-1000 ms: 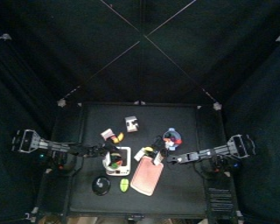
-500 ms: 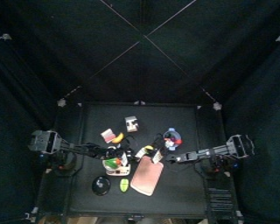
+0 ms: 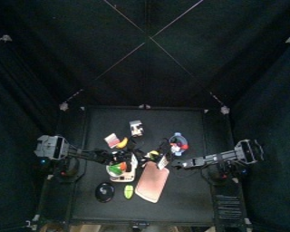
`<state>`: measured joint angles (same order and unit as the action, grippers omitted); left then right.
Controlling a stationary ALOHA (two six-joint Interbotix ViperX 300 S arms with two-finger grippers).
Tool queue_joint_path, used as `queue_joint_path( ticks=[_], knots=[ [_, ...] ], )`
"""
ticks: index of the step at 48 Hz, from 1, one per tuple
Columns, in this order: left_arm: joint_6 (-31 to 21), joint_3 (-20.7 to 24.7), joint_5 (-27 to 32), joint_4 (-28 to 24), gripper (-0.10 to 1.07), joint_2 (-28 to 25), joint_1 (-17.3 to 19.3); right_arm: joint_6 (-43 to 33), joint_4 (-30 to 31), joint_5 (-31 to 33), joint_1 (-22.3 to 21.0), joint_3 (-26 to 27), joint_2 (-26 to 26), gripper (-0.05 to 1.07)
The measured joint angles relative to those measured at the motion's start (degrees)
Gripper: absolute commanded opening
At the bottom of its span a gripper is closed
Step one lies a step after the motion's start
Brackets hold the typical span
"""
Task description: Regrasp corn
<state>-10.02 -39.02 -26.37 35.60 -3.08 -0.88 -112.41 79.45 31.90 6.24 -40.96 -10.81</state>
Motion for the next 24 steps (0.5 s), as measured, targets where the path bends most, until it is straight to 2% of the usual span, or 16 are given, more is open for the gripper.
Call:
queue_joint_path(
  ticks=[10,24],
  knots=[
    [-4.2,2.1,-0.3,0.3,0.88,-1.5,0.1,0.1,0.1,0.0,0.0,0.0,0.2,0.71],
    [-8.9,2.2,-0.4,-0.5,0.88,-1.7,0.0,0.1,0.2,0.1,0.0,0.0,0.3,0.71]
  ],
)
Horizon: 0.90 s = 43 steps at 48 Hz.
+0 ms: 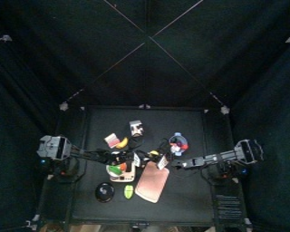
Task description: Regrasp corn
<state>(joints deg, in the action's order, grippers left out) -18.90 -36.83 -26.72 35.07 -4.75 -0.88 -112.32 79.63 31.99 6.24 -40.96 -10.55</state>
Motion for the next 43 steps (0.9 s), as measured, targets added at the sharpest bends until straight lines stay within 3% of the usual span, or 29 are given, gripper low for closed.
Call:
queue_joint_path(
  ticks=[19,43],
  knots=[
    [-5.3,0.3,0.1,-0.7,0.88,-0.4,0.0,0.1,0.0,0.1,0.0,0.0,0.2,0.71],
    [-20.8,0.5,-2.5,1.1,0.87,-2.0,-0.1,0.4,-0.1,0.1,-0.4,0.6,1.5,0.71]
  ],
)
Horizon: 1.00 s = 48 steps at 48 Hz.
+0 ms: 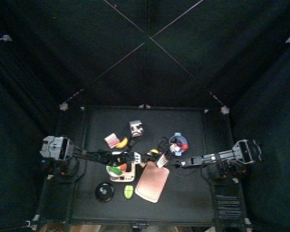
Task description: Regrasp corn
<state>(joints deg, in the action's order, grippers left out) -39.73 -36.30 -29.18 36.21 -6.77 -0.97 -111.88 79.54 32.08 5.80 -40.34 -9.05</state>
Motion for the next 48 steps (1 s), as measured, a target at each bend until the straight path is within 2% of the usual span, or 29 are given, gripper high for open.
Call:
queue_joint_path(
  ticks=[9,18,27,40,48],
  knots=[
    [-5.0,-0.6,-0.8,-0.1,0.84,-0.1,0.1,-0.1,0.1,0.0,0.0,0.2,0.3,0.71],
    [-8.3,-1.6,-1.8,-0.1,0.73,0.0,0.1,-0.1,0.2,-0.3,0.0,0.4,0.4,0.71],
    [-8.7,-2.5,-2.2,-0.4,0.64,0.0,0.3,0.0,0.4,-0.4,0.4,0.5,0.4,0.71],
    [-8.8,-4.3,-2.3,-0.5,0.63,0.0,0.3,0.0,0.4,-0.5,0.4,0.5,0.4,0.71],
    [-8.5,-4.8,-2.3,-4.7,0.63,0.1,0.3,0.0,0.3,-0.2,0.3,0.4,0.4,0.71]
  ],
)
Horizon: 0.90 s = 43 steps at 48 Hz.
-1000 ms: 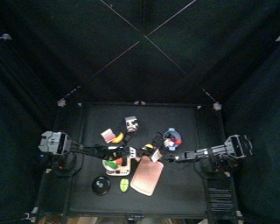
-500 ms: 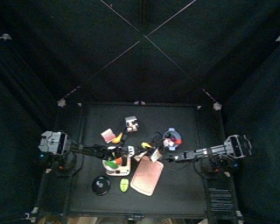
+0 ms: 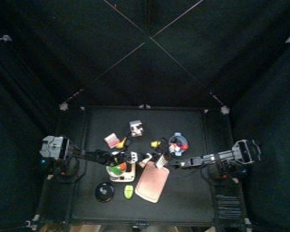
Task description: Regrasp corn
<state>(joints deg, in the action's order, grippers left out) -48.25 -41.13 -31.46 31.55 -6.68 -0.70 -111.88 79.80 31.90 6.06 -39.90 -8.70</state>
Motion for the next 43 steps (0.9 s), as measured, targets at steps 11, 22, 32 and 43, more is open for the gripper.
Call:
queue_joint_path(
  ticks=[11,22,32,43],
  knots=[
    [0.1,-2.2,0.3,-11.3,0.63,0.1,0.1,0.2,-0.2,0.4,-1.1,-0.6,0.0,0.71],
    [0.2,-4.5,0.4,-23.3,0.63,2.0,1.2,0.6,-0.3,-2.2,-5.5,-3.9,0.0,0.71],
    [0.1,-5.7,1.5,-35.2,0.64,5.2,1.4,8.9,-2.4,-14.0,-12.7,-4.9,-0.7,0.71],
    [0.1,-9.0,6.6,-43.9,0.64,9.4,1.4,25.8,-8.3,-19.4,-20.4,-5.1,-0.7,0.71]
  ],
)
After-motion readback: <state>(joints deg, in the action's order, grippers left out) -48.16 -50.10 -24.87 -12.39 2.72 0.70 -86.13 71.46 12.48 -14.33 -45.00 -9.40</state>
